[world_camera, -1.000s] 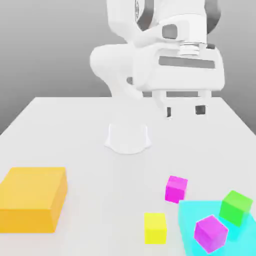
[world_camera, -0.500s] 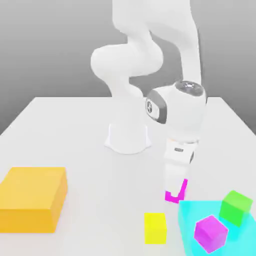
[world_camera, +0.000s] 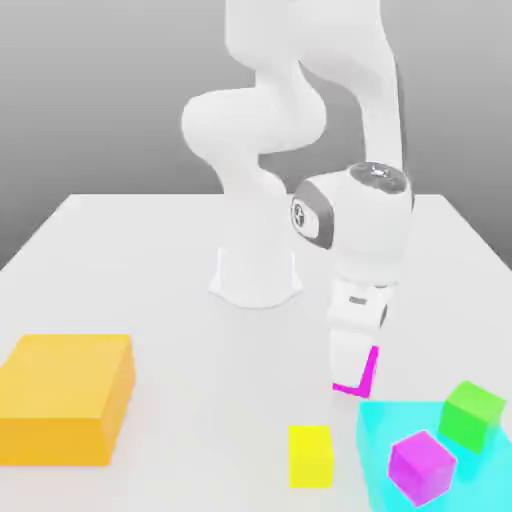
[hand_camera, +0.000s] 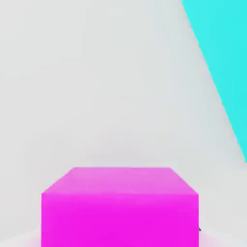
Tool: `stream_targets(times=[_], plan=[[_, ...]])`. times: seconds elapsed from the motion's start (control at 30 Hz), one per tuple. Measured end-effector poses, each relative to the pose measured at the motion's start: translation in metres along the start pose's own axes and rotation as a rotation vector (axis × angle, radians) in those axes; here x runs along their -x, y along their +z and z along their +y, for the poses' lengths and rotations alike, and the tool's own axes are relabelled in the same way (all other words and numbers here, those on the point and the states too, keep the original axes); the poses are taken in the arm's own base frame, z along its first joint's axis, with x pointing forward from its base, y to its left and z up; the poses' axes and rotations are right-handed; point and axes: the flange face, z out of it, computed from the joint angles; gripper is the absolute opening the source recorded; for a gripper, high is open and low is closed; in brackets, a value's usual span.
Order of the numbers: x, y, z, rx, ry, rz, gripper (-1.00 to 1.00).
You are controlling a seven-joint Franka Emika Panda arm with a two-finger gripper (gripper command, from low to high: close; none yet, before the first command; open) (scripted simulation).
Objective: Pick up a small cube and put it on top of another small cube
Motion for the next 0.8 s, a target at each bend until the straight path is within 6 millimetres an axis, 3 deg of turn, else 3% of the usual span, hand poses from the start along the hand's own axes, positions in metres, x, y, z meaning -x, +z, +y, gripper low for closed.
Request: stream_targets(times=[0.1,0.13,0.4,0.6,0.8], plan=[[0.003,-0.018,0.001,-0.001,-0.001,-0.002,-1.00],[-0.003,-0.025,-0.011,0.003,-0.047,0.014,-1.00],[-0.088,-0.069,-0.059,0.040,-0.578,0.061,-1.00],[-0.150,-0.116,-0.088,0.094,-0.972,0.101,-1.00],[-0.187,-0.134,-0.031,0.081,-1.135,0.054,-1.00]])
